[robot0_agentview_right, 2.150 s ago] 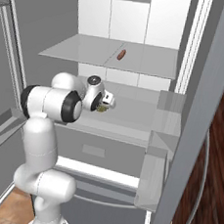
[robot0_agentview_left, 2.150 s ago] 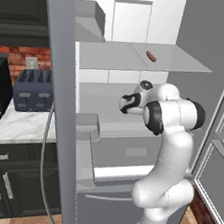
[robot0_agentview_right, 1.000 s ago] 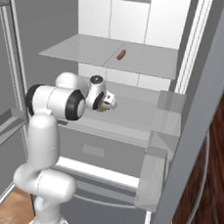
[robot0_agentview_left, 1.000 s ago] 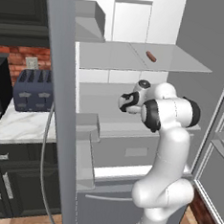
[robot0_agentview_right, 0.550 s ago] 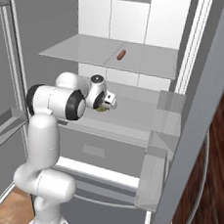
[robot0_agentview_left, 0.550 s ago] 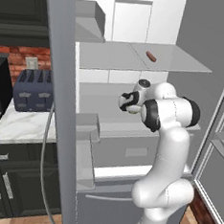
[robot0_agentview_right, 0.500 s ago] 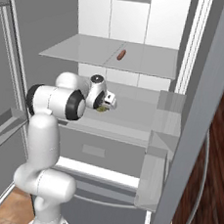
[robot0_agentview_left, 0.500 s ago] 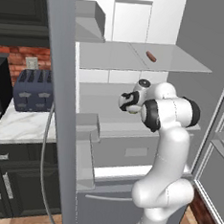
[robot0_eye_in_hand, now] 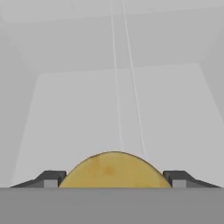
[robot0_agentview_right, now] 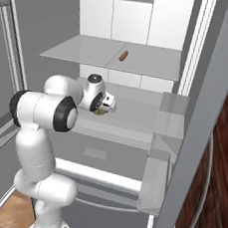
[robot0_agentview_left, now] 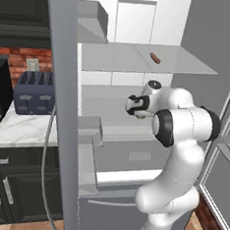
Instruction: Retrieve the sausage and cheese from the fridge and place them on the cutting board on the counter.
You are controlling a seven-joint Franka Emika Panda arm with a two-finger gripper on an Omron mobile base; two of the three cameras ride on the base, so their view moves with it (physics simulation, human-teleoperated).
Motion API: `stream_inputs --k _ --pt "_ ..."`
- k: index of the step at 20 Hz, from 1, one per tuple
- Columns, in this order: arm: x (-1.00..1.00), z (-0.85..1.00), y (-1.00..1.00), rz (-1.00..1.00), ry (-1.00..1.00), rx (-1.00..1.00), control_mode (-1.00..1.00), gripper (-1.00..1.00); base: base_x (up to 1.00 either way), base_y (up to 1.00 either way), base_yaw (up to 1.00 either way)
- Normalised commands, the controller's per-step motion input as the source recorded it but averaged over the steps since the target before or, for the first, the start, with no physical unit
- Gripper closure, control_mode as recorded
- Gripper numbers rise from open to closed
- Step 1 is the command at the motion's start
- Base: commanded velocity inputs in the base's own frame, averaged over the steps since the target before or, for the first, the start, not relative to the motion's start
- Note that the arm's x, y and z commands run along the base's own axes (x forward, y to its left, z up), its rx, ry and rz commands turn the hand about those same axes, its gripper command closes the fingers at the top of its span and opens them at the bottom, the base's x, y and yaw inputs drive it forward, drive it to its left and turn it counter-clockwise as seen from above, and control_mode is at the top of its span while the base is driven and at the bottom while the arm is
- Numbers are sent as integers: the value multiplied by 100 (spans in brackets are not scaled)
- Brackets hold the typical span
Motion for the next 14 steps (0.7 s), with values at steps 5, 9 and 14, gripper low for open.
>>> stream_inputs --k 5,9,14 --pt "-95 44 0 0 -3 0 -100 100 0 0 0" --pt "-81 72 0 0 -4 0 -100 100 0 0 0" --pt "-70 88 0 0 0 0 -100 100 0 0 0"
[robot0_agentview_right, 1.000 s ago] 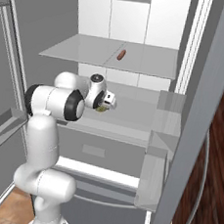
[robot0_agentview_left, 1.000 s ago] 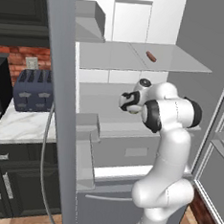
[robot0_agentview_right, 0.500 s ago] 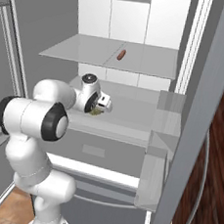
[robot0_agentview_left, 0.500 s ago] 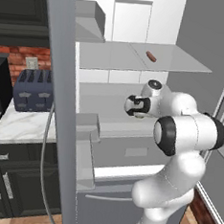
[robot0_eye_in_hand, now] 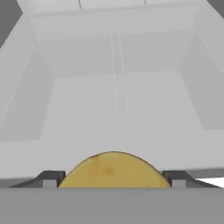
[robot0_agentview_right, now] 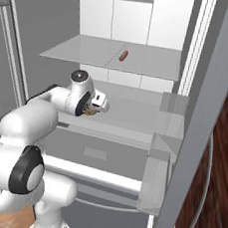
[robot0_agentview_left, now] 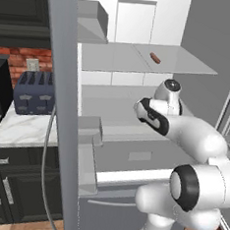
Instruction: Retrieve the sausage and cheese from the fridge and place them on the cutting board on the counter.
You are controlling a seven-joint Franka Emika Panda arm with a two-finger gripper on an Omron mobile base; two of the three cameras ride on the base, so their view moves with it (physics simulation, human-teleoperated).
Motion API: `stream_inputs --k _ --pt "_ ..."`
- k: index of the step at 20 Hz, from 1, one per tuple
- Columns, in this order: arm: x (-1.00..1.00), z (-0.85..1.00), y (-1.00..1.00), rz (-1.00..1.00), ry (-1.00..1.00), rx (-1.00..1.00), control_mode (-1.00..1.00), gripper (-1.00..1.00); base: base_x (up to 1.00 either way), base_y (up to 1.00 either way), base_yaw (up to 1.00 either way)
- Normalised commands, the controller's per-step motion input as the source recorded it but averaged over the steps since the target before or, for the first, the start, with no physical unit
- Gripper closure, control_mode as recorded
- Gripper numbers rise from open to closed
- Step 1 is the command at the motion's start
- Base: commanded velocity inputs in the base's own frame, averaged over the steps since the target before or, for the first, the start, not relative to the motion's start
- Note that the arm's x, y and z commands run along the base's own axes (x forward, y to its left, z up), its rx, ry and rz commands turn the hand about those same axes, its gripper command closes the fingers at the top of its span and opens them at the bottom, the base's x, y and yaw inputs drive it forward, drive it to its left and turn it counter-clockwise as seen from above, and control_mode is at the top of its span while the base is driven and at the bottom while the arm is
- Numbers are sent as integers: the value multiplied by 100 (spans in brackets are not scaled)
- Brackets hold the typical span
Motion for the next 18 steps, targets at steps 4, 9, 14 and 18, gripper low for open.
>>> stream_inputs --k 4,9,14,18 --pt "-76 70 0 0 0 0 -100 100 0 0 0" --pt "-66 15 0 -1 0 0 -100 100 0 0 0" --pt "-33 0 0 0 0 0 -100 100 0 0 0" --pt "-1 0 0 0 0 0 -100 100 0 0 0"
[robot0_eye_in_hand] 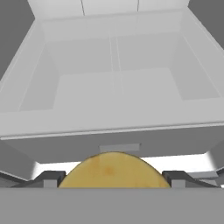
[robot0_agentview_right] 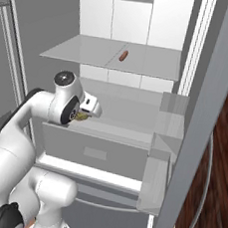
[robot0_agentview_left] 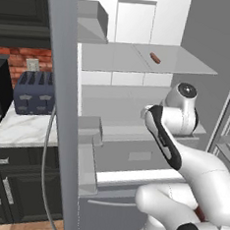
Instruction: Retrieve the sausage and cheese from the fridge and place them on the cutting board on the counter.
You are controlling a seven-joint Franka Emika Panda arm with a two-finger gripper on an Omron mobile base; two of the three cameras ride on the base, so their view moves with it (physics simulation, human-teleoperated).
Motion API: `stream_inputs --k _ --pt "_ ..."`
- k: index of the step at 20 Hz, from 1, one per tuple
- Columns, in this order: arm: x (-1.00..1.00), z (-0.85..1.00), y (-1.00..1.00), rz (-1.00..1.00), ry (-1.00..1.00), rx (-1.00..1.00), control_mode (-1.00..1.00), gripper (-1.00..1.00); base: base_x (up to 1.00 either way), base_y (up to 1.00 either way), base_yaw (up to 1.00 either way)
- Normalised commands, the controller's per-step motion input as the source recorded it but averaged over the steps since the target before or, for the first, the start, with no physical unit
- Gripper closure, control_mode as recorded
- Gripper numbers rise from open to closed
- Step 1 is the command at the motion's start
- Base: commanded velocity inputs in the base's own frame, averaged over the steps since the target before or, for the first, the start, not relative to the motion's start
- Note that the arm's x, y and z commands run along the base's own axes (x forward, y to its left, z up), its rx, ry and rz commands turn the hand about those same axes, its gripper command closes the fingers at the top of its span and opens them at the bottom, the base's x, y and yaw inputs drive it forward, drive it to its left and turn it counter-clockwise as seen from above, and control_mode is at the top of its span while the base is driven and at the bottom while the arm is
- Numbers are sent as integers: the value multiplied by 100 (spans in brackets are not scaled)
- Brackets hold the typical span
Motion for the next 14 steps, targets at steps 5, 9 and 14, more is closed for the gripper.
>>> stream_inputs --k 5,9,14 --pt "0 0 0 0 0 0 -100 100 0 0 0" --pt "0 0 0 0 0 0 -100 100 0 0 0" --pt "0 0 0 0 0 0 100 100 0 0 0"
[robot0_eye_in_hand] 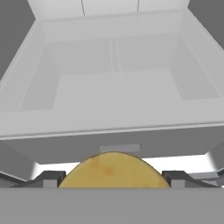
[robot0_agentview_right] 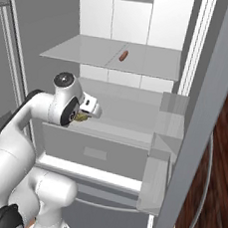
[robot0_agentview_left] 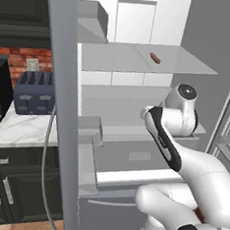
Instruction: Retrieve the sausage and cheese from the fridge and place them on the cutting board on the counter.
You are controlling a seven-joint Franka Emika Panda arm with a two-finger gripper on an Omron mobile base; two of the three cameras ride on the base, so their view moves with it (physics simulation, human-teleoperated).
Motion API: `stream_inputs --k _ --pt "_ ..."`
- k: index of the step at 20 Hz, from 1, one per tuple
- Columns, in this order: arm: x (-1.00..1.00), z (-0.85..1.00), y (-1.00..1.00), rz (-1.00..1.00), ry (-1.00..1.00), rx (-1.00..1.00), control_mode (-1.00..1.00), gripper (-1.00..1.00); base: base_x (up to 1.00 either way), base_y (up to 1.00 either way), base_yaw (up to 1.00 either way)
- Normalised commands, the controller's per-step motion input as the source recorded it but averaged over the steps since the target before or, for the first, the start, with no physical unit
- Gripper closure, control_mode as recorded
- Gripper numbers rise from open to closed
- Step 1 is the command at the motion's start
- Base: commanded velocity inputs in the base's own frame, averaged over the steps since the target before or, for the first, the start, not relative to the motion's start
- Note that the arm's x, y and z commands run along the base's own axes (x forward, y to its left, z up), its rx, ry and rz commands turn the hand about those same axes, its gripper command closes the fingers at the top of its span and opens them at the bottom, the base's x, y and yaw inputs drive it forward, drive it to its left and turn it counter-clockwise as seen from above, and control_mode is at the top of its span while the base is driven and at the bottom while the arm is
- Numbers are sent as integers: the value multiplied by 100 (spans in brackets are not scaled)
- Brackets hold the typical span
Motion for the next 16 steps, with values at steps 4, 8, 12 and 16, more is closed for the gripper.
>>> stream_inputs --k 4,8,12,16 --pt "0 0 0 0 0 0 100 100 -56 0 0" --pt "0 0 0 0 0 0 100 100 -99 -4 0" --pt "0 0 0 0 0 0 100 100 -100 -11 0" --pt "0 0 0 0 0 0 100 100 -99 -7 0"
